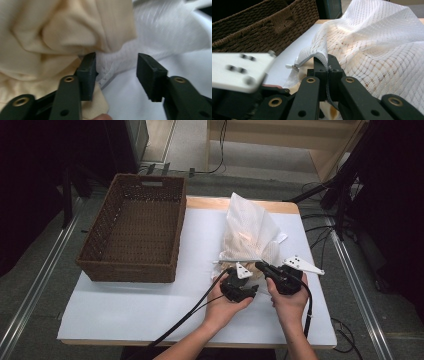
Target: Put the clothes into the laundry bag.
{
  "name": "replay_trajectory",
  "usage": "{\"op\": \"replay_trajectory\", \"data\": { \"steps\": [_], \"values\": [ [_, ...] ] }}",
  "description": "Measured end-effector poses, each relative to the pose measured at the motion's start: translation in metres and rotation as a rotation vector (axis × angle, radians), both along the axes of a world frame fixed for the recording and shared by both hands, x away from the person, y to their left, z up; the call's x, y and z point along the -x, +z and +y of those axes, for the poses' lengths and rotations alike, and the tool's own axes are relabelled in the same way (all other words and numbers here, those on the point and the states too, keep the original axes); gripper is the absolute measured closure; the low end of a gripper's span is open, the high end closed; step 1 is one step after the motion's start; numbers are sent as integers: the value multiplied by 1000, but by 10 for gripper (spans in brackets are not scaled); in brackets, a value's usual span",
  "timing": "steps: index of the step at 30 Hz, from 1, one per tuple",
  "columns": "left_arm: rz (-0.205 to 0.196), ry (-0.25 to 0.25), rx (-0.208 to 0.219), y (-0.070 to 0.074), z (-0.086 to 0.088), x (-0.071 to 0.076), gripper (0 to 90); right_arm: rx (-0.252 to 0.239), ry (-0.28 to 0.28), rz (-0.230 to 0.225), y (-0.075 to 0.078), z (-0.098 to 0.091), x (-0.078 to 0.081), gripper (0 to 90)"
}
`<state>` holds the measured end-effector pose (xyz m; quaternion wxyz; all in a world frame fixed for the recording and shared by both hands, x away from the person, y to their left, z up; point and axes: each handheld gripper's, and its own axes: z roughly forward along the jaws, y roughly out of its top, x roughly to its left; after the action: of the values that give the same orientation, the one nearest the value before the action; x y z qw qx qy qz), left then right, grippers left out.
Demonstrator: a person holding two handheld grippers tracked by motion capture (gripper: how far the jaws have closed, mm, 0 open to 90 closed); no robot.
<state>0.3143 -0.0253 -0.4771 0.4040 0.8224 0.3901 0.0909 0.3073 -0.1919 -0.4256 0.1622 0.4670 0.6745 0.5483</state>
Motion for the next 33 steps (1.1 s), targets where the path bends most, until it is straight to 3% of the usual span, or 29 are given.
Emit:
{"op": "replay_trajectory", "data": {
  "steps": [3, 4, 5, 6, 7, 9, 10, 12, 15, 19, 29, 33],
  "values": [
    [-23, -2, -44, -2, -4, 0, 509, 3, -1, 0, -2, 0, 0, 896],
    [-34, 1, -60, -2, -5, 0, 568, 3, 1, 3, -2, -1, 0, 895],
    [-63, 2, -100, -2, -6, 0, 568, 3, 1, 3, -2, -1, 0, 895],
    [-85, 5, -127, -2, -9, 1, 641, 6, -1, 9, -4, 0, -1, 896],
    [-90, 2, -147, -2, -10, -1, 665, 5, 3, 11, -5, 0, 0, 895],
    [-84, -9, -141, -1, -8, -4, 765, 8, 4, 16, -6, 2, 0, 895],
    [-88, -10, -146, -1, -7, -4, 868, 10, 5, 15, -6, 2, 0, 895],
    [-105, -25, -163, -1, -6, -3, 900, 10, 9, 15, -5, 3, 1, 896],
    [-101, -25, -165, 0, -4, 0, 900, 10, 11, 11, -5, 3, 1, 895],
    [-24, -41, -86, 0, 15, 2, 900, 19, 25, 7, -4, 8, 3, 896],
    [-25, -57, -74, 0, 32, 19, 900, 25, 45, 5, -1, 15, 9, 896],
    [-19, -95, -63, 0, 42, 37, 900, 34, 66, 0, -1, 18, 17, 896]
  ]
}}
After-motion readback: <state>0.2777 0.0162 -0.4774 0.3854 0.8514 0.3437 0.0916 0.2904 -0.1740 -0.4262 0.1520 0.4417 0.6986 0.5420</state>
